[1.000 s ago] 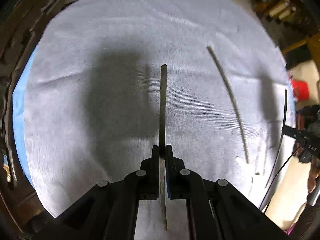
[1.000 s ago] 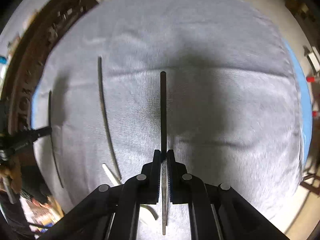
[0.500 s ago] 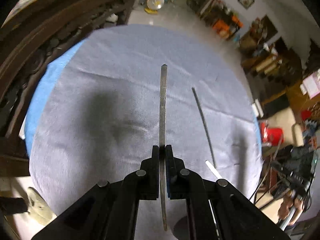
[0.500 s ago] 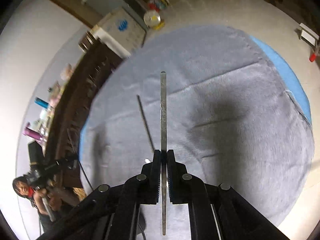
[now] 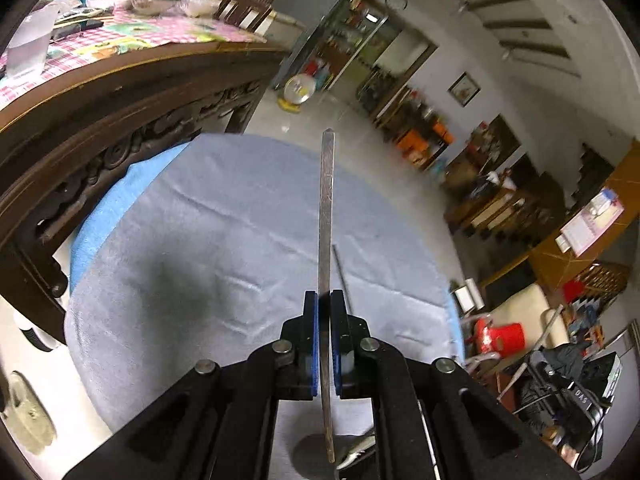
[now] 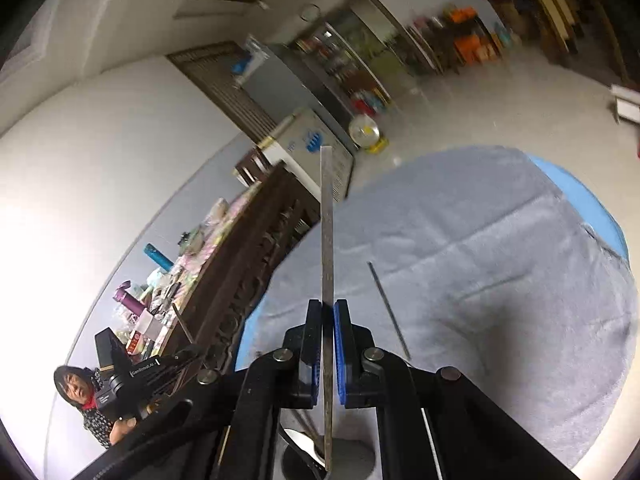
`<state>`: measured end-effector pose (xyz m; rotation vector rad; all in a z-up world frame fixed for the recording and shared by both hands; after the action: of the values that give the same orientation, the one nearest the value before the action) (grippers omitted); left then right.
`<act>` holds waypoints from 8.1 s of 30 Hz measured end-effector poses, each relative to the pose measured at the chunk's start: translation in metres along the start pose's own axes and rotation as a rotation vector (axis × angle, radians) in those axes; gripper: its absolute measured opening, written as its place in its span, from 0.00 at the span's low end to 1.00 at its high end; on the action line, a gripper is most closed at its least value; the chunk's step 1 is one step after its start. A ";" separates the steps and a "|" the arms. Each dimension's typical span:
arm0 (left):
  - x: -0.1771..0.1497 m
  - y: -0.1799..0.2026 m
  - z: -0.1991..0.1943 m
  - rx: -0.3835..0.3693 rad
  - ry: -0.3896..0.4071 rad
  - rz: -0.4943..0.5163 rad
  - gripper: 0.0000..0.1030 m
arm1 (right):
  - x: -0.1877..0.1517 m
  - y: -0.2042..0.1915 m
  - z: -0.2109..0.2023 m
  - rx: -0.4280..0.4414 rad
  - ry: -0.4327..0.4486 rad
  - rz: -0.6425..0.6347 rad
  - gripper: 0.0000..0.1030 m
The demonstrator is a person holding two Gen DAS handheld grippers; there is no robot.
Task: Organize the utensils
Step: 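Lift both held chopsticks and carry them to the black mesh cup, then lower the chopsticks into the mesh cup and open both grippers, then grasp the last dark chopstick with the left gripper while the right gripper approaches the white spoon, then grasp the white plastic spoon with the right gripper while the left gripper holds the chopstick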
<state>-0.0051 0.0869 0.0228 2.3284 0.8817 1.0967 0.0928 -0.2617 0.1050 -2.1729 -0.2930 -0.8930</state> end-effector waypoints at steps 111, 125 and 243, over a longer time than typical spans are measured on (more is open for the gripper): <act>-0.073 0.021 -0.054 0.018 0.260 0.144 0.48 | -0.094 -0.049 0.005 -0.062 0.016 -0.239 0.18; -0.025 -0.044 -0.068 0.096 0.330 -0.026 0.58 | -0.067 -0.018 -0.029 -0.143 0.114 -0.181 0.56; -0.051 -0.079 0.250 0.431 -0.753 0.391 0.05 | -0.088 0.148 0.222 -0.263 -0.587 0.315 0.06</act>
<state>0.1392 0.0822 -0.2018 3.0092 0.3963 0.0629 0.2086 -0.1973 -0.1422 -2.6006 -0.1076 -0.1067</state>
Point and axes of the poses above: each gripper's, at about its wrist camera, not at the fingertips, and z roughly the way its jaws point, y to its right, x to its top, the point moved 7 cm from there along z, roughly the way its jaws point, and after that the axes turned 5 degrees about -z, right-handed, at the moved point
